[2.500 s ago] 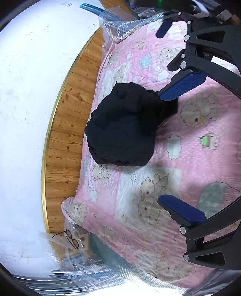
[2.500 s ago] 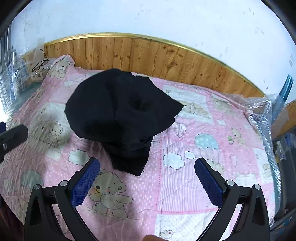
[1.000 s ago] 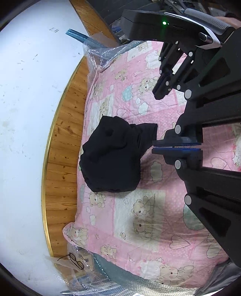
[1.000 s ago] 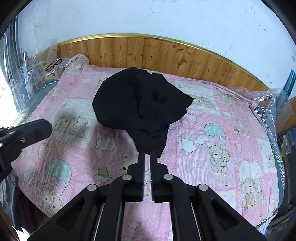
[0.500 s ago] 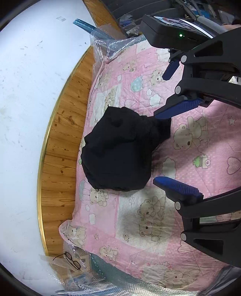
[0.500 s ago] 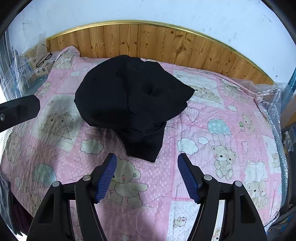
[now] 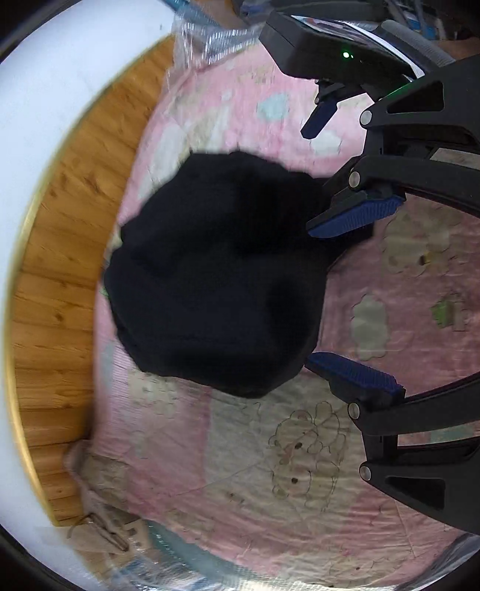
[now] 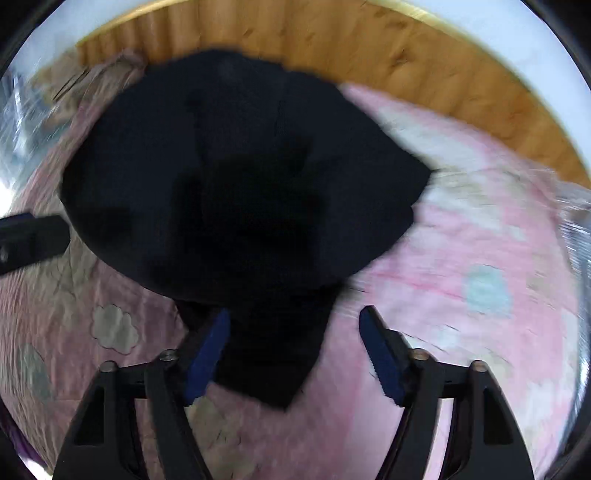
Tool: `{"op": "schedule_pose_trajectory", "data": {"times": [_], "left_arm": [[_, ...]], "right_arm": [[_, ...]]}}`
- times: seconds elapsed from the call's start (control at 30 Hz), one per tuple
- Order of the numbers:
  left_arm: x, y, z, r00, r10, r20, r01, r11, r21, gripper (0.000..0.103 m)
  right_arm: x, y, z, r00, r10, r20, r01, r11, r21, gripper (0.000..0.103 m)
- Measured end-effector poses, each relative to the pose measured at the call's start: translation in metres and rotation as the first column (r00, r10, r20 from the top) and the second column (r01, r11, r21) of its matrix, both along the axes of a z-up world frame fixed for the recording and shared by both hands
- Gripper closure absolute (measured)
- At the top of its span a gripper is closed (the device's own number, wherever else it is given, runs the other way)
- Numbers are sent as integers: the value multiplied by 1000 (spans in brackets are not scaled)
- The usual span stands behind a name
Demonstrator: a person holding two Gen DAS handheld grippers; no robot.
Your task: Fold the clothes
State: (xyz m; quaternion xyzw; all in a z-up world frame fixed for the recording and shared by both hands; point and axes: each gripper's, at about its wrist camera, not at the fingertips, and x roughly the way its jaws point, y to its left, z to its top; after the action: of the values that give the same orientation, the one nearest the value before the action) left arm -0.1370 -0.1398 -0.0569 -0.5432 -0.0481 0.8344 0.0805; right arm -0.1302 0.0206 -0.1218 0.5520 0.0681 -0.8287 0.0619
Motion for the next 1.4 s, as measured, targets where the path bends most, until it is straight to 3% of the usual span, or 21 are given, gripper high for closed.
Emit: {"op": "schedule_pose_trajectory", "data": {"times": [0.03,0.1,0.17,0.23,0.33,0.43,0.5,0.53,0.6,0.63,0.7,0.77,0.8,0.93,1.1,1.13,1.17,1.2,1.3,1.4], "left_arm": [[-8,1,-9,1000,11,14,-11,1000,-11,37],[-21,-2,-19,999,41,25,-40,999,-27,37],[-28,-4,-21,998,67,19,-67,998,-17,37],[-35,-7,-24,995,94,13,-94,996,-4,37],[-48,3,-37,994,103,40,-103,995,14,37],[-65,27,-58,995,66,78,-72,994,80,38],[-73,38,-59,997,42,65,-50,991,120,81],[-77,40,-53,998,27,51,-34,988,150,97],[-79,23,-3,997,48,-68,-31,971,237,97],[-78,8,31,986,78,-146,-36,962,271,97],[-70,-33,87,951,181,-252,-101,949,300,97],[-68,-70,105,937,227,-265,-155,951,269,97],[-67,-88,111,932,246,-266,-180,951,249,97],[-62,-86,65,975,186,-119,-166,974,156,97],[-40,-75,36,974,209,-86,-193,967,167,97],[-36,-75,34,973,216,-83,-199,965,173,97],[-34,-76,31,974,214,-77,-197,963,184,97],[-34,-77,34,974,208,-87,-188,963,195,97],[-37,-83,58,968,192,-164,-149,960,238,97],[-40,-88,126,925,184,-333,-67,940,333,97]], "right_arm": [[-5,6,-6,999,23,23,-23,1000,-11,98],[-7,40,5,1000,-17,-18,16,999,-40,102],[2,102,33,984,-156,-82,149,985,-87,103],[18,165,40,962,-253,-108,253,967,-15,103],[28,227,16,940,-340,-10,340,940,15,103],[31,247,6,934,-355,36,356,934,-42,102],[26,241,11,939,-344,21,344,933,-103,97],[23,238,13,941,-339,14,338,932,-133,92],[17,232,19,944,-330,-2,323,926,-193,75],[12,229,23,945,-326,-13,315,922,-224,71],[-2,226,28,944,-329,-35,309,914,-265,50],[-18,221,29,938,-343,-43,315,900,-301,33],[-28,215,25,939,-343,-31,317,895,-313,31],[-73,178,-1,955,-295,29,283,877,-388,30],[-109,123,-38,976,-191,101,215,902,-374,30],[-111,112,-35,983,-162,81,180,921,-345,37],[-112,105,-29,988,-140,59,151,933,-325,92],[-110,103,-16,991,-131,33,135,936,-324,102],[-103,104,29,991,-123,-53,99,940,-326,102],[-70,157,136,932,-261,-250,144,904,-403,102]]}}
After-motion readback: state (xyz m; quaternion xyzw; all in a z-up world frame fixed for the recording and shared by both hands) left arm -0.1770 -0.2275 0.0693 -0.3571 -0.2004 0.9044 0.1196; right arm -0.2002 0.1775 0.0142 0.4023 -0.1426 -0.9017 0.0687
